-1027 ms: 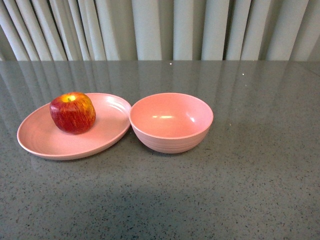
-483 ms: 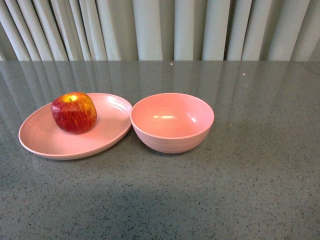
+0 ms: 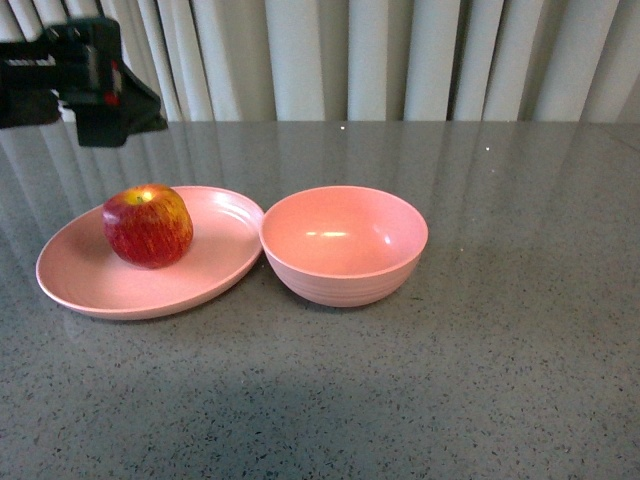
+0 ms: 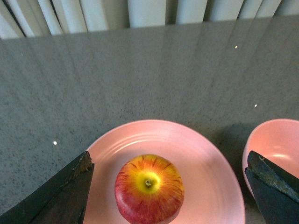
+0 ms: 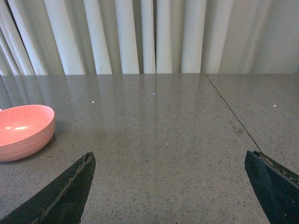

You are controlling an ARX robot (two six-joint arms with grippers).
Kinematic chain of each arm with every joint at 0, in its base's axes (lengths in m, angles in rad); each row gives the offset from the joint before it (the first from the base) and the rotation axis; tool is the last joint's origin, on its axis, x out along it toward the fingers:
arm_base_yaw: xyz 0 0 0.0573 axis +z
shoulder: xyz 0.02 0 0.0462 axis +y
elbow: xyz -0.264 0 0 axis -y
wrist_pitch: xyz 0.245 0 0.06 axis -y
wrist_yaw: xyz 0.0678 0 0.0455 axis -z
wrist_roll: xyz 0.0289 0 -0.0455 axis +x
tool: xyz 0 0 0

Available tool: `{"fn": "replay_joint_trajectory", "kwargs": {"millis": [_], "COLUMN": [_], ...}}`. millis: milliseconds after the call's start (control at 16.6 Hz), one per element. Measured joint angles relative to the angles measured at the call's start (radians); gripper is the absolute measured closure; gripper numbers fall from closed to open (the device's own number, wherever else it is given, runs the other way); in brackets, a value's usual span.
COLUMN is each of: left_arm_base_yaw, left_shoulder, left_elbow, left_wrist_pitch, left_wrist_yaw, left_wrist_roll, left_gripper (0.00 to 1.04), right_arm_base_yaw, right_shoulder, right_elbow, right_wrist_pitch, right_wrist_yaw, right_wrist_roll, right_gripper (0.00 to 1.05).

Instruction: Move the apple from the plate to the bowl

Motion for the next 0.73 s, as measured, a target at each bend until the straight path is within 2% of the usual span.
{"fn": "replay_joint_trajectory", "kwargs": {"millis": [181,725], "left_arm_base_yaw": [0.008,0.017], "left_shoulder": [0.178,0.272], "left_elbow": [0.071,0.122], "left_wrist_pitch": [-0.040,-0.093], "left_wrist_yaw": [0.004,0.012], "left_wrist_roll": [-0.005,-0.080], "left_gripper": [0.07,0.07], "right_arm_base_yaw": [0.000,0.000], "right_shoulder": [0.000,0.000], "right_elbow": [0.000,0.000], "right_wrist_pitch": [0.000,0.000], "right_wrist_yaw": [0.000,0.000], "right_wrist_roll": [0.000,0.000], "right_gripper": [0.07,0.07]}}
